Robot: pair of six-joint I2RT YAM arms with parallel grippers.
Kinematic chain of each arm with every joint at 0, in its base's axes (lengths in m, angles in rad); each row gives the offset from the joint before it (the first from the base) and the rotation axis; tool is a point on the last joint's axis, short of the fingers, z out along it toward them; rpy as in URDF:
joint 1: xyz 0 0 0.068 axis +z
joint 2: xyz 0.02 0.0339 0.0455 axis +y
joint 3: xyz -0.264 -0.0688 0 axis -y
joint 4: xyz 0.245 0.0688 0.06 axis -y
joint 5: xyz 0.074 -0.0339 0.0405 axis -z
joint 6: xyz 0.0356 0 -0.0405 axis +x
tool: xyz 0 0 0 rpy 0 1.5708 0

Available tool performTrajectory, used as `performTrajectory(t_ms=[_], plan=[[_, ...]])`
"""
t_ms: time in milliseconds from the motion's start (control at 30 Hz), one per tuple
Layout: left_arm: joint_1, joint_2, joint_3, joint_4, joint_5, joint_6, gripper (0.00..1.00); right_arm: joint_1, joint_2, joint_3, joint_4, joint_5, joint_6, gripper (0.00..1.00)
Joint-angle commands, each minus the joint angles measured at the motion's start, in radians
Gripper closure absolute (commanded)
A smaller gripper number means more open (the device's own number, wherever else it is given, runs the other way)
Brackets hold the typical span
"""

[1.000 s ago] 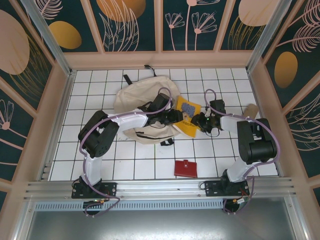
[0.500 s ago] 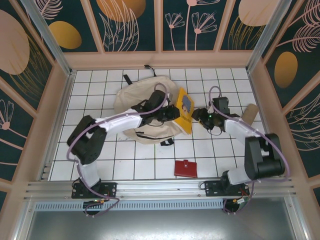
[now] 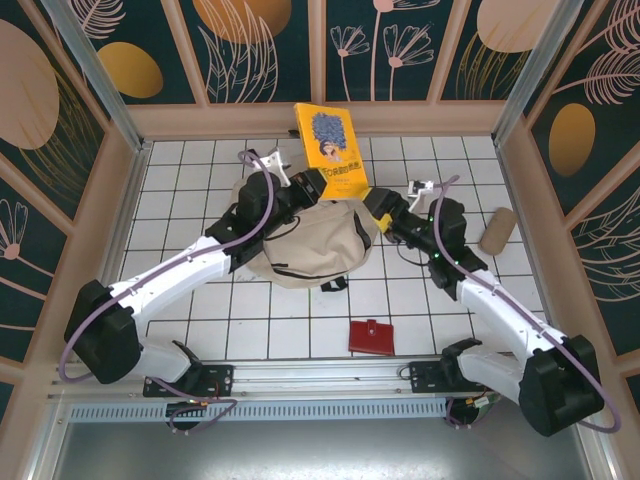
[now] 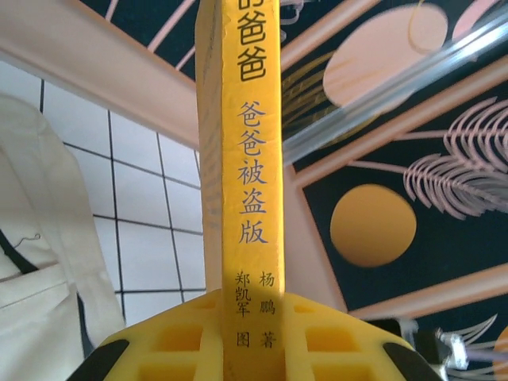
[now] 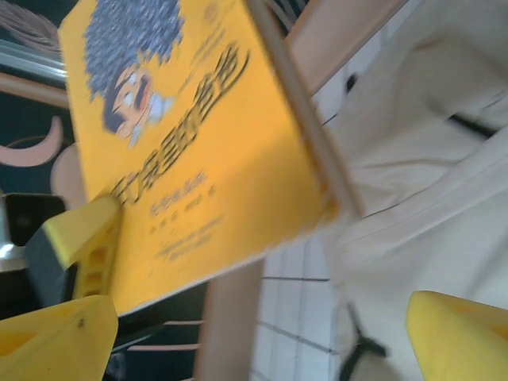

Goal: Pack the student bag
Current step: Pass the book.

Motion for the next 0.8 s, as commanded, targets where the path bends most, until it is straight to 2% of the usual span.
performTrajectory(t_ms=[0, 100, 300, 400, 533, 767], plan=[[0.002, -0.038, -0.042, 0.229, -0.072, -0.08, 0.93, 0.063, 0.041, -0.028, 0.261, 0.053, 0.167, 0.02], [0.003, -0.048, -0.094, 0.326, -0.059, -0.14, 0.95, 0.099, 0.096, -0.045, 0.429, 0.066, 0.268, 0.01], [0.002, -0.048, -0.161, 0.46, 0.001, -0.244, 0.95, 0.148, 0.207, 0.008, 0.575, 0.094, 0.364, 0.02], [0.002, -0.05, -0.179, 0.508, 0.009, -0.273, 0.95, 0.167, 0.248, 0.046, 0.612, 0.116, 0.37, 0.03], [0.002, -0.055, -0.192, 0.546, 0.003, -0.271, 0.95, 0.189, 0.273, 0.101, 0.562, 0.151, 0.359, 0.04], [0.003, -0.065, -0.241, 0.596, -0.034, -0.299, 0.94, 0.201, 0.284, 0.071, 0.652, 0.255, 0.393, 0.09]])
